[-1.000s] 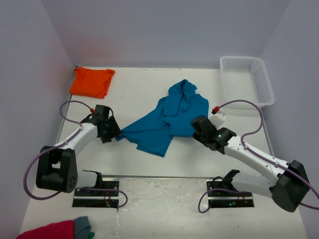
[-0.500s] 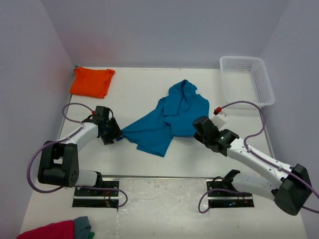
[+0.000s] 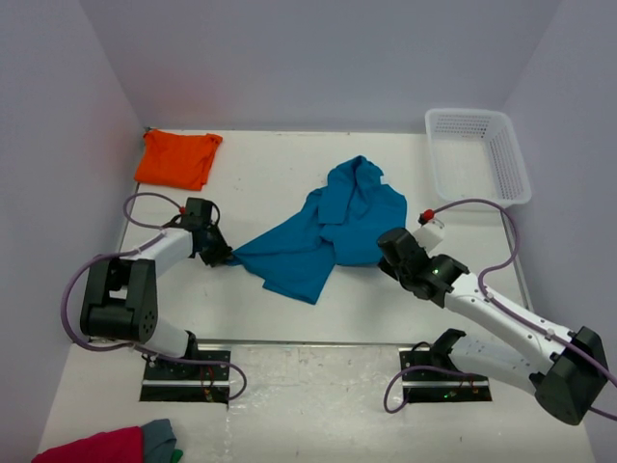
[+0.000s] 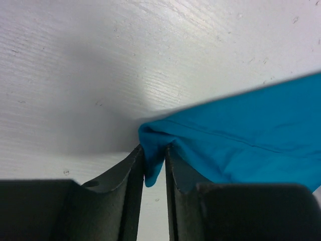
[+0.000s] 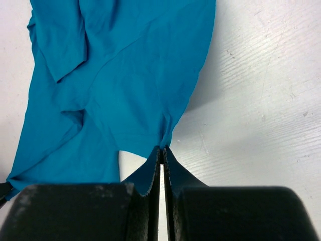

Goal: Fold and stack the t-shirts
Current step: Flatten out the tshirt

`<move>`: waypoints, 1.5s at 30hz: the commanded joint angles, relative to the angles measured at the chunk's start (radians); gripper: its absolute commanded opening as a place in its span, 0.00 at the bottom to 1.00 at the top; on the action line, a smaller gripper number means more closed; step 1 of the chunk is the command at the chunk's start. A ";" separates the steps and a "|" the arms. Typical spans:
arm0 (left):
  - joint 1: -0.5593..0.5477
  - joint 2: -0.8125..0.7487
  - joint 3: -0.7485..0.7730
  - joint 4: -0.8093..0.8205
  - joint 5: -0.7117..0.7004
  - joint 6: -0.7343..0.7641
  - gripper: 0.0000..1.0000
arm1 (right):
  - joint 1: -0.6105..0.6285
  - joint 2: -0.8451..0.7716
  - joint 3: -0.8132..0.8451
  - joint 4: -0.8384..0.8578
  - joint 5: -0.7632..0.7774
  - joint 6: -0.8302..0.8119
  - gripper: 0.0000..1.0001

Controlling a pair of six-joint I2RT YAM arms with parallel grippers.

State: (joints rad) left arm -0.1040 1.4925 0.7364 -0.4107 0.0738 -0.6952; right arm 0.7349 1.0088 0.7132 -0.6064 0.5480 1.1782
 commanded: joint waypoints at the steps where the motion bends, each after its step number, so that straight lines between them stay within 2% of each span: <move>1: 0.007 0.072 -0.040 -0.022 -0.062 0.020 0.24 | 0.006 -0.027 -0.003 -0.003 0.059 0.023 0.00; 3: 0.006 0.077 -0.042 -0.017 -0.057 0.020 0.20 | 0.004 -0.019 -0.003 -0.003 0.056 0.024 0.00; 6: 0.006 0.066 -0.042 -0.020 -0.043 0.022 0.00 | 0.006 0.002 0.000 -0.003 0.046 0.024 0.00; 11: 0.007 -0.009 -0.032 -0.065 -0.045 0.028 0.00 | 0.004 0.016 0.017 0.004 0.052 0.005 0.00; 14: 0.004 -0.113 -0.017 -0.115 -0.069 0.055 0.00 | 0.003 0.042 0.061 -0.009 0.079 -0.040 0.00; 18: -0.002 -0.328 0.043 -0.201 -0.121 0.106 0.00 | -0.015 0.076 0.179 -0.046 0.156 -0.155 0.00; 20: -0.002 -0.424 0.075 -0.226 -0.143 0.146 0.00 | -0.058 0.096 0.290 -0.047 0.167 -0.285 0.00; 24: -0.002 -0.506 0.220 -0.302 -0.203 0.192 0.00 | -0.169 0.203 0.510 -0.043 0.119 -0.535 0.00; 25: -0.002 -0.512 0.250 -0.313 -0.216 0.201 0.00 | -0.189 0.226 0.613 -0.044 0.107 -0.625 0.00; 27: -0.002 -0.515 0.334 -0.330 -0.249 0.233 0.00 | -0.236 0.284 0.718 -0.044 0.087 -0.705 0.00; 28: -0.002 -0.514 0.360 -0.336 -0.265 0.241 0.00 | -0.249 0.304 0.843 -0.068 0.087 -0.760 0.00; 30: -0.003 -0.502 0.434 -0.329 -0.273 0.279 0.00 | -0.285 0.365 0.969 -0.108 0.087 -0.858 0.00; 31: -0.002 -0.494 0.461 -0.333 -0.290 0.284 0.00 | -0.311 0.393 1.118 -0.140 0.089 -0.879 0.00; 35: -0.002 -0.448 0.587 -0.333 -0.327 0.356 0.00 | -0.367 0.488 1.446 -0.248 0.050 -0.966 0.00; 37: -0.002 -0.439 0.647 -0.312 -0.322 0.384 0.00 | -0.377 0.502 1.541 -0.248 0.026 -1.020 0.00; 40: -0.003 -0.420 0.738 -0.284 -0.252 0.454 0.00 | -0.379 0.493 1.588 -0.254 -0.026 -1.045 0.00; 45: -0.002 -0.463 0.814 -0.197 -0.114 0.511 0.00 | -0.374 0.374 1.514 -0.205 -0.109 -1.040 0.00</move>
State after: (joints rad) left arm -0.1062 1.0649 1.4815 -0.6834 -0.1234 -0.2668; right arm 0.3626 1.4487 2.2517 -0.8173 0.4900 0.1883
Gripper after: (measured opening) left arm 0.008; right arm 0.006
